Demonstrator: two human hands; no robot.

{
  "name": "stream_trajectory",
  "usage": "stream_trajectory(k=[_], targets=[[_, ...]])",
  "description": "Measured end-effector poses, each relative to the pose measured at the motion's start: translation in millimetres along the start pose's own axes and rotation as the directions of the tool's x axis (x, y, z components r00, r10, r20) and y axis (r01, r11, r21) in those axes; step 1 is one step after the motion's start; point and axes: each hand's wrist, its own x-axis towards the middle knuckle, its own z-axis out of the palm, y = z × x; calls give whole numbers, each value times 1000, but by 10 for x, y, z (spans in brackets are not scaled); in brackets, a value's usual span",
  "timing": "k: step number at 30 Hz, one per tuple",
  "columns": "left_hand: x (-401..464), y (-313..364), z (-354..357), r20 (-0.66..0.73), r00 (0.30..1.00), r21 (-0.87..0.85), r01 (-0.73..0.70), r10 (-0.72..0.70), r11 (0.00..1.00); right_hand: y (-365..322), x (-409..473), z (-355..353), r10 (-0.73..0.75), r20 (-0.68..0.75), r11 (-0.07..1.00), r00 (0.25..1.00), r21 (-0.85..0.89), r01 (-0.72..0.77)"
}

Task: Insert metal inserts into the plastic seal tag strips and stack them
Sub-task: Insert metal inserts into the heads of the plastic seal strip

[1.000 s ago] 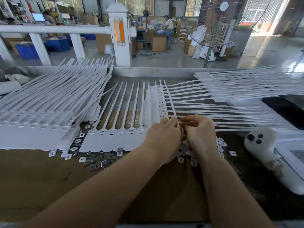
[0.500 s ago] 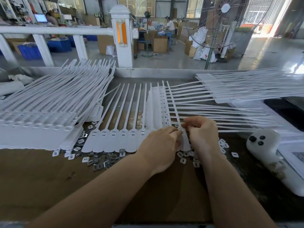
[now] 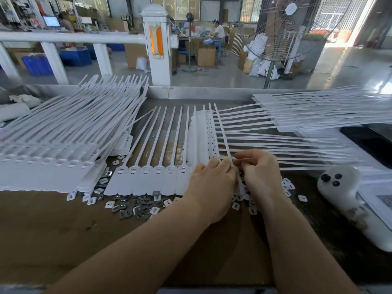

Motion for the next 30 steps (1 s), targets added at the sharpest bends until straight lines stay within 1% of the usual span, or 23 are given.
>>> stream_trajectory(k=[4, 8, 12, 14, 17, 19, 23, 30], targets=[[-14, 19, 1, 13, 1000, 5, 14, -14, 1000, 1, -4, -1, -13, 6, 1000, 1000, -15, 13], [-7, -12, 5, -3, 1000, -45, 29, -29, 999, 2, -5, -2, -21, 1, 999, 1000, -25, 21], [9, -35, 36, -10, 999, -60, 30, -31, 998, -5, 1, 11, -22, 5, 999, 1000, -25, 23], [6, -58, 56, -4, 999, -99, 37, -38, 994, 8, 1, 8, -27, 1, 999, 1000, -25, 27], [-25, -99, 60, -5, 997, -215, 73, -76, 974, 23, -6, 4, -28, -12, 1000, 1000, -9, 28], [-26, -112, 48, 4, 997, -242, 80, -82, 967, 13, -5, 8, -30, -14, 999, 999, -14, 29], [-5, -91, -10, 2, 997, -208, 74, -75, 975, -8, -5, 8, -34, -11, 999, 999, -33, 33], [54, -4, -51, -13, 998, -43, 59, -60, 997, 0, 3, 11, -39, 3, 998, 999, -54, 39]])
